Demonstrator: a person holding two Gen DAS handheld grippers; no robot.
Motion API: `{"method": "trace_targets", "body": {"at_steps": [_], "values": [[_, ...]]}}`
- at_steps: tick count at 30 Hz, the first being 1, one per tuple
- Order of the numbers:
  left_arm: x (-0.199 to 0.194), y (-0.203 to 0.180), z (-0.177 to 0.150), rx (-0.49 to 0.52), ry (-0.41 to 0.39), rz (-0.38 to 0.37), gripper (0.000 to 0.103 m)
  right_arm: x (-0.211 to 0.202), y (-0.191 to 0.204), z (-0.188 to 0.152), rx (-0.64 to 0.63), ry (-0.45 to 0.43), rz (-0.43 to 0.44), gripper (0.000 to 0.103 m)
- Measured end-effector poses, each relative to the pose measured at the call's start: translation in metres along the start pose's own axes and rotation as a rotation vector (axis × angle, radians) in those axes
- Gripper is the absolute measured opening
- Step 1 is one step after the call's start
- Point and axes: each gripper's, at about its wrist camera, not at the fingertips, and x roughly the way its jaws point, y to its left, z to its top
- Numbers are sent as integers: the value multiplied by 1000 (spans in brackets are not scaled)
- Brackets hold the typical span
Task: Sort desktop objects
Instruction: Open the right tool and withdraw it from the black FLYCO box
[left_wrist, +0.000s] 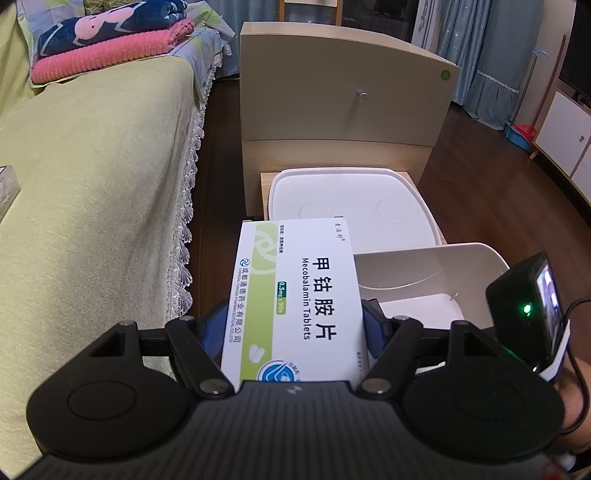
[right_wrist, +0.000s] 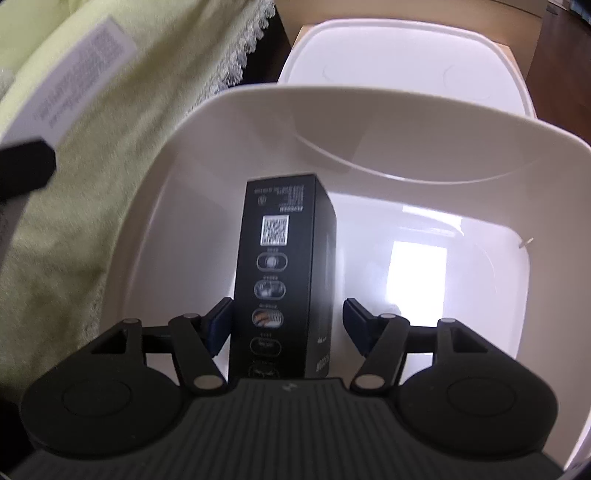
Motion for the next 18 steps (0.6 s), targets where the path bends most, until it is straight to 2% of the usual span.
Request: {"method": "trace_targets", "body": {"at_steps": [1, 3, 15, 18], "values": [[0, 1, 0, -1, 0, 1, 71, -2, 3, -2, -6, 1, -2, 48], [1, 1, 0, -3, 2, 2, 71, -4, 7, -3, -18, -1, -6, 47], [2, 8, -2, -22, -4, 7, 71, -6, 3, -5, 44, -15, 67, 47], [1, 9, -1, -27, -8, 7, 71, -26, -5, -13, 53, -42, 78, 51]]}}
